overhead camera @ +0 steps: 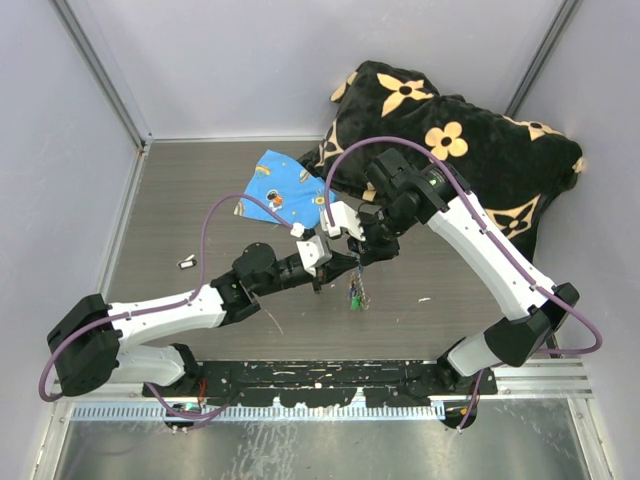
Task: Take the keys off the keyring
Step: Remove the key from the keyring.
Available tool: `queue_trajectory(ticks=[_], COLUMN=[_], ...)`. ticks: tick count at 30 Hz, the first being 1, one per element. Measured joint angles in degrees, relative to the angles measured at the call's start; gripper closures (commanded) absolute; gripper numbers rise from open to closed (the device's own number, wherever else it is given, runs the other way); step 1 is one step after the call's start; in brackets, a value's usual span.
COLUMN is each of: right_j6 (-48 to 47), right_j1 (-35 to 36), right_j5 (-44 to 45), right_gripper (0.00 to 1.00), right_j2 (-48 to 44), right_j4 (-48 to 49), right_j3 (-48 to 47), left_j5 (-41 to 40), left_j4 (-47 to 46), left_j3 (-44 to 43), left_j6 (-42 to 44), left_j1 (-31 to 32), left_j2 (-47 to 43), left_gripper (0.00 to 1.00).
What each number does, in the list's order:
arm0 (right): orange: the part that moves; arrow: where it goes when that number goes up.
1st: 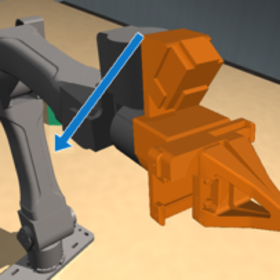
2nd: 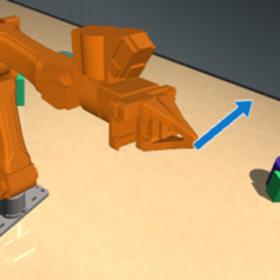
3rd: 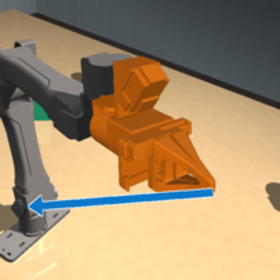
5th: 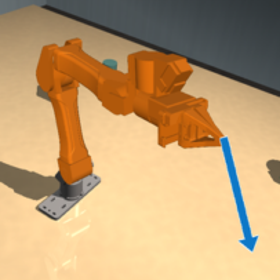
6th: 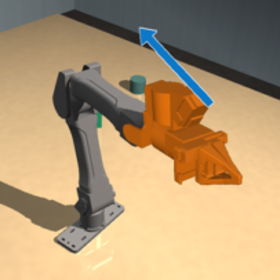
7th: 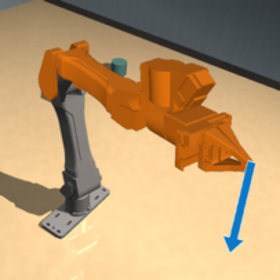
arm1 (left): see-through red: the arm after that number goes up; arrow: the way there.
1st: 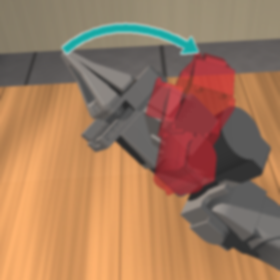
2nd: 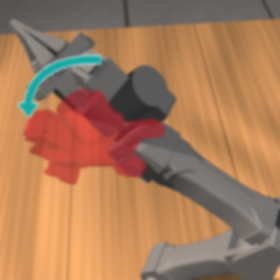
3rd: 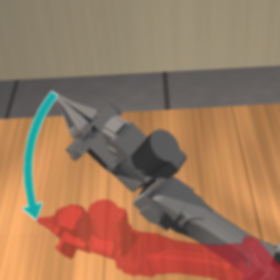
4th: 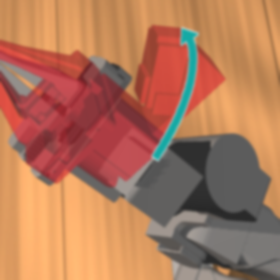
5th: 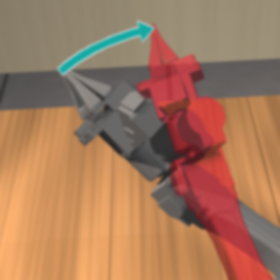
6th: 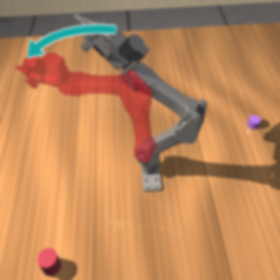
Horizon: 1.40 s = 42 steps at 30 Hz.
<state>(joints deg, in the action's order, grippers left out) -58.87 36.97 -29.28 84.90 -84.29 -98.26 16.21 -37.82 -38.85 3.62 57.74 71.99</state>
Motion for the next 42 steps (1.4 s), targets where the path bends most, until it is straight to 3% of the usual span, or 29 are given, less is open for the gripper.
queue_trajectory(ticks=[3, 10, 23, 31, 42], right_j6=[0.6, 1.3, 3.1, 1.5, 0.5], right_j1=[-0.2, -5.3, -12.7, -16.7, -17.0], right_j5=[-1.6, -7.3, -26.0, -32.5, -40.2], right_gripper=[0.57, 0.44, 0.41, 0.39, 0.41], right_j2=[0.0, -0.5, -5.5, -4.3, -2.3], right_j4=[0.2, 0.3, 0.5, 2.0, 5.1], right_j3=[0.0, -1.3, -1.2, -1.0, 4.1], left_j5=[-0.2, -0.1, 4.7, 6.1, 6.6], left_j4=[1.7, 0.2, -7.5, -8.5, -10.8], left_j3=[0.1, 3.0, 4.8, 3.5, 1.3], left_j6=[-0.2, -4.4, -13.9, -17.4, -19.8], left_j1=[0.0, -1.6, -5.4, -6.0, -6.1], left_j2=[-0.9, -5.0, -11.1, -12.0, -10.5], left_gripper=[1.00, 1.00, 1.00, 1.00, 1.00])
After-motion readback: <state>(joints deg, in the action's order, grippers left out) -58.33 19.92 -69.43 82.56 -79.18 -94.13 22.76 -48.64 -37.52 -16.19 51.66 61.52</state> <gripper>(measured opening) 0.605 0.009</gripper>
